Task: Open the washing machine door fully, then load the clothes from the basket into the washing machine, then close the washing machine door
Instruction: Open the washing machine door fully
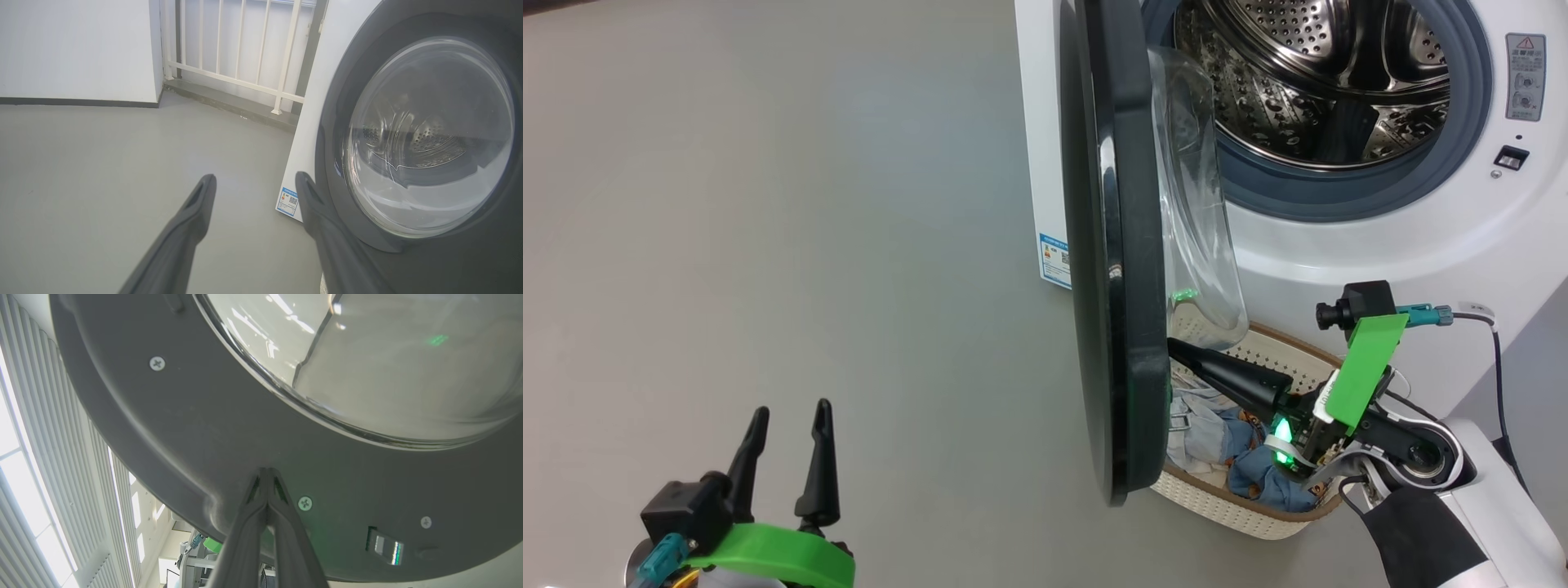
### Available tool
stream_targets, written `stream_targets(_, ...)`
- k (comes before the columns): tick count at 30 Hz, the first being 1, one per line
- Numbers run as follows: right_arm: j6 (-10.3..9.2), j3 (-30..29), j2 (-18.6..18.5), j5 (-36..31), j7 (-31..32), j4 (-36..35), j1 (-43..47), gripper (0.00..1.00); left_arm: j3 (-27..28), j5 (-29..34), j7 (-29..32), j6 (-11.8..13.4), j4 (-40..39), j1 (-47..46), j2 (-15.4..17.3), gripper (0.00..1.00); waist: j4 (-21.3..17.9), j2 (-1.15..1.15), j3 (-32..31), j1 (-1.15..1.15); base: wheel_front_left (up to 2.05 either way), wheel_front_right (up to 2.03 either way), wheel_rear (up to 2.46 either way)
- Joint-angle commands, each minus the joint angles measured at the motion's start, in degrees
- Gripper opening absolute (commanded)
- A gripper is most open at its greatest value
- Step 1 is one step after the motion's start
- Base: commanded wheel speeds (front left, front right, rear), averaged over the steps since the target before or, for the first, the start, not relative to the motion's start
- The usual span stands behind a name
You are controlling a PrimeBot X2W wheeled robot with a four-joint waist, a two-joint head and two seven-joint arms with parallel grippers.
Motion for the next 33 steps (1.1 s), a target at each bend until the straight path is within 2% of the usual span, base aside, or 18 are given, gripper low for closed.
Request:
stream_targets(1,0.1,0.56,0.79,-0.44,0.47,-1.31,-1.9,0.0,1.96,0.49,-0.36,-0.07,-1.61,-0.85,1.01,1.0,-0.08,0.0,-0.06,0.0,0.0,0.0,0.0)
stream_targets(10,0.1,-1.98,0.63,-0.94,-0.15,-1.68,0.32,0.0,0.6,0.56,-0.36,-0.08,-0.13,-1.56,1.01,1.0,-0.98,0.0,-1.96,0.0,0.0,0.0,0.0)
stream_targets(18,0.1,-3.81,0.86,-1.57,-0.72,-4.1,2.94,0.0,1.08,0.7,-0.36,-0.09,0.55,-1.68,1.01,1.0,-6.4,0.0,-3.02,0.0,0.0,0.0,0.0)
stream_targets(19,0.1,-4.09,0.84,-1.79,-1.02,-4.56,3.38,0.07,1.19,0.48,-0.36,-0.09,0.48,-1.63,1.01,1.0,-7.28,0.0,-3.11,0.0,0.0,0.0,0.0)
stream_targets(21,0.1,-4.71,0.98,-2.03,-1.72,-5.43,4.43,0.27,1.42,0.11,-0.36,-0.09,0.36,-1.59,1.01,1.0,-9.05,0.0,-3.3,0.0,0.0,0.0,0.0)
stream_targets(22,0.1,-5.0,1.01,-2.2,-2.07,-5.99,5.03,0.42,1.54,0.04,-0.36,-0.09,0.29,-1.58,1.01,1.0,-9.94,0.0,-3.37,0.0,0.0,0.0,0.0)
stream_targets(23,0.1,-5.29,1.05,-2.3,-2.4,-6.63,5.67,0.67,1.68,0.01,-0.36,-0.09,0.18,-1.55,1.01,1.0,-10.82,0.0,-3.43,0.0,0.0,0.0,0.0)
stream_targets(24,0.1,-5.56,1.07,-2.38,-2.64,-7.33,6.34,0.96,1.85,0.06,-0.36,-0.09,0.08,-1.49,1.01,1.0,-11.73,0.0,-3.47,0.0,0.0,0.0,0.0)
stream_targets(25,0.1,-5.84,1.01,-2.55,-2.93,-8.02,7.01,1.0,2.07,0.09,-0.36,-0.09,0.01,-1.43,1.01,1.0,-12.64,0.0,-3.49,0.0,0.0,0.0,0.0)
stream_targets(33,0.1,-6.92,0.8,-6.4,-7.29,-13.38,12.18,1.0,4.24,0.09,-0.36,-0.09,-0.65,-1.02,1.01,1.0,-19.54,0.0,-3.37,0.0,0.0,0.0,0.0)
